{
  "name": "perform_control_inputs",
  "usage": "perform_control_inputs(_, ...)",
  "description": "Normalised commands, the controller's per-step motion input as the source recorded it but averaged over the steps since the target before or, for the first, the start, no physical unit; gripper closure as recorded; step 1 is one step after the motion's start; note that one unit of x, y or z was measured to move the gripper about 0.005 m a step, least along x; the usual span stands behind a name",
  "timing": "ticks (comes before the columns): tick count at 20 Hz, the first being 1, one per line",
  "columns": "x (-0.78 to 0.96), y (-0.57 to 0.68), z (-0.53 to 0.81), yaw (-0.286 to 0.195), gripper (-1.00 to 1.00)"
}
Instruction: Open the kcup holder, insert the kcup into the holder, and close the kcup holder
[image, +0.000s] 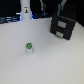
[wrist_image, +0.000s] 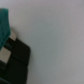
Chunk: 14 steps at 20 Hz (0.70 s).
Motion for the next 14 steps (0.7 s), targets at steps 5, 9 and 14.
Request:
perform_control_inputs(5,-0.18,0.66,-0.06,-0.195,-1.0)
perform_control_inputs(9,-0.22,0.68,-0.11,-0.182,-1.0)
perform_control_inputs(14,-0.22,0.66,-0.17,-0.17,-1.0)
